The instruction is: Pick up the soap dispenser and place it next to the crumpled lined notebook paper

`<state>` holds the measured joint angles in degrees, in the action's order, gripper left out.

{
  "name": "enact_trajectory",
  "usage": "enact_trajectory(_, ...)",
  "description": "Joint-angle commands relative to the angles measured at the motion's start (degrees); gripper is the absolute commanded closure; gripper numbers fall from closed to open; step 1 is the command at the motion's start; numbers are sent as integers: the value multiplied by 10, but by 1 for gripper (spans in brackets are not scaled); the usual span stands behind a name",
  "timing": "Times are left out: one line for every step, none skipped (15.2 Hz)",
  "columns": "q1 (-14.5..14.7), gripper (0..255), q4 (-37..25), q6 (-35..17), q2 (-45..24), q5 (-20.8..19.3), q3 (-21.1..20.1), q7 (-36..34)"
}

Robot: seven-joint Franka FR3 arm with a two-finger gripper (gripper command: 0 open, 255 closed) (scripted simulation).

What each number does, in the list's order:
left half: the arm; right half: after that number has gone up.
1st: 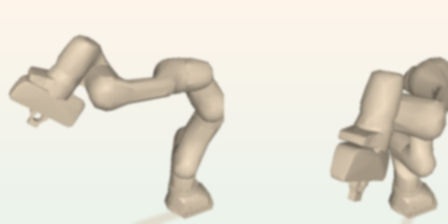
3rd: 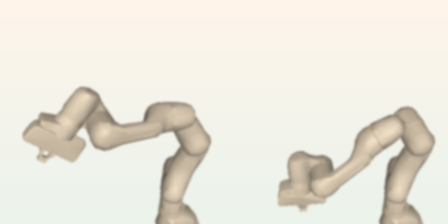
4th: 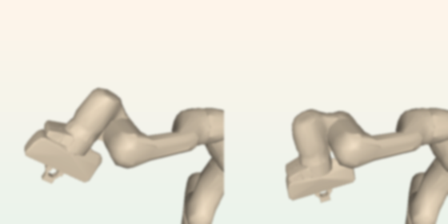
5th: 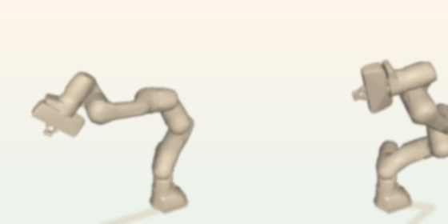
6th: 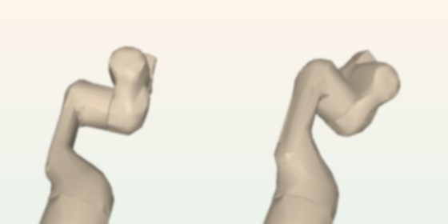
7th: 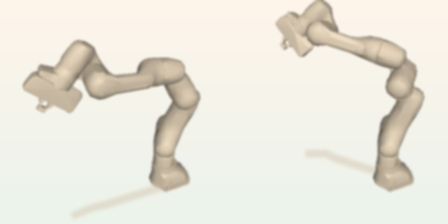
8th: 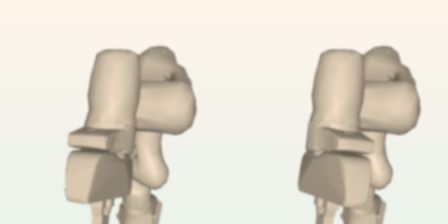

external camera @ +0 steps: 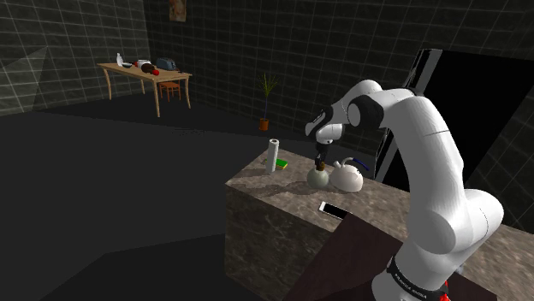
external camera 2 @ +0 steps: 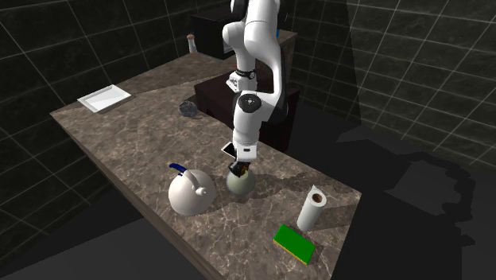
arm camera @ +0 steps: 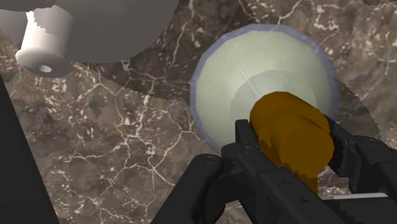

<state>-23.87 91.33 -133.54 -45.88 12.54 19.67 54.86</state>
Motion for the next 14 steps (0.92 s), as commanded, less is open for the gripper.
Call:
enact_trajectory(0,255,0,0,0,0,0,0)
enact_trajectory(0,255,0,0,0,0,0,0)
enact_trajectory(0,255,0,0,0,0,0,0)
enact_trajectory(1,255,1,4,5,-1,1,0)
enact_trajectory(2,255,3,9,11,-3,3,-1)
enact_trajectory(3,255,3,13,16,-4,4,-1)
enact_trajectory(4,255,4,18,21,-6,6,-2)
enact_trajectory(5,255,5,22,27,-7,7,-2)
enact_trajectory(6,255,5,27,32,-9,9,-3)
enact_trajectory(7,255,5,32,37,-10,10,-3)
enact_trajectory(8,255,6,36,42,-12,11,-3)
enact_trajectory(9,255,6,41,47,-13,13,-4)
enact_trajectory(10,255,5,46,52,-15,14,-4)
enact_trajectory(11,255,5,51,57,-16,15,-5)
